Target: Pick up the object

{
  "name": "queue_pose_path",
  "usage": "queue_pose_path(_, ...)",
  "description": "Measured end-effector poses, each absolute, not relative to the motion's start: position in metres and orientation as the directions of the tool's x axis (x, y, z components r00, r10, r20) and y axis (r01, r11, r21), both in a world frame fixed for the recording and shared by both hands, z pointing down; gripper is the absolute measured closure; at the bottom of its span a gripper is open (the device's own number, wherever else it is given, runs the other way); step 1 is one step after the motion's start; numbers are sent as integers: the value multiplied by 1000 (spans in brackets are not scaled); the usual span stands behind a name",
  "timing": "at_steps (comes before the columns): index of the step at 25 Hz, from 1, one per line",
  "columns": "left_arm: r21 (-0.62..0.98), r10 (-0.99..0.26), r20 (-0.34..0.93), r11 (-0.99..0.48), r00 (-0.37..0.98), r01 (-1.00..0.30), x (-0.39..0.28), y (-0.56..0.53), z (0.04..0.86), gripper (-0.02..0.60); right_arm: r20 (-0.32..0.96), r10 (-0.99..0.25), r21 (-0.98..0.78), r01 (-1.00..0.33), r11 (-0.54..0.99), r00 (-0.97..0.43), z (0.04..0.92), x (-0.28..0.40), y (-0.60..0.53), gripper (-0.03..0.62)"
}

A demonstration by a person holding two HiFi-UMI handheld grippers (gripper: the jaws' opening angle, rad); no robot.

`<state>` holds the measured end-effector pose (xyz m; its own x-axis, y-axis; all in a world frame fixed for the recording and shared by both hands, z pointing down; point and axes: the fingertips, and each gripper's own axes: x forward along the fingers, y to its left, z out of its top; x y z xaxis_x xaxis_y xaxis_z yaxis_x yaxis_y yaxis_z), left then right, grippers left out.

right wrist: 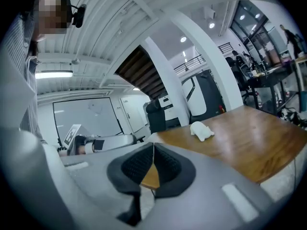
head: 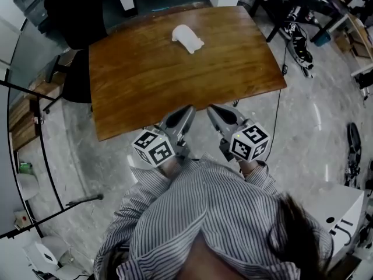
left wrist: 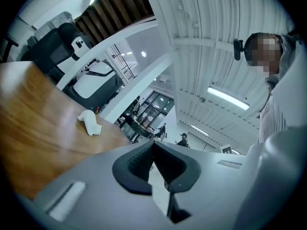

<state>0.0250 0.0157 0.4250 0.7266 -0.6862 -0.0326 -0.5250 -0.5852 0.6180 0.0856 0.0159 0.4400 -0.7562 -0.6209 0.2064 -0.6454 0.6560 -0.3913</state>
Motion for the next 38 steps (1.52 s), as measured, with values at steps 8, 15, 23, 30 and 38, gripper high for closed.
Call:
queue_pose_path(8,596,-675,-23,-602,738,-532,-23,-99,410,580,221,-660,-352,-690,632,-718,424,51,-101,569)
queue_pose_path(15,649,-649,17,-571,760,-502,-32,-153,433,580,307,-649,-323,-717,617,-696,443,28,-161,507)
queue_pose_path(23,683,-659,60,-521,750,-512,-27,-181,453,580,507,-589,-183,-746,640,-630,491,46,-230,361)
queue_pose_path(30,713,-665,97,-472,740,-518,-25,-192,472,580,665,-504,4,-673,740,-551,529,45,-300,275)
queue_pose_path(38,745,-674,124,-421,728,-517,-23,-209,494,580,815,-346,-23,-622,782,-465,597,45,-346,198)
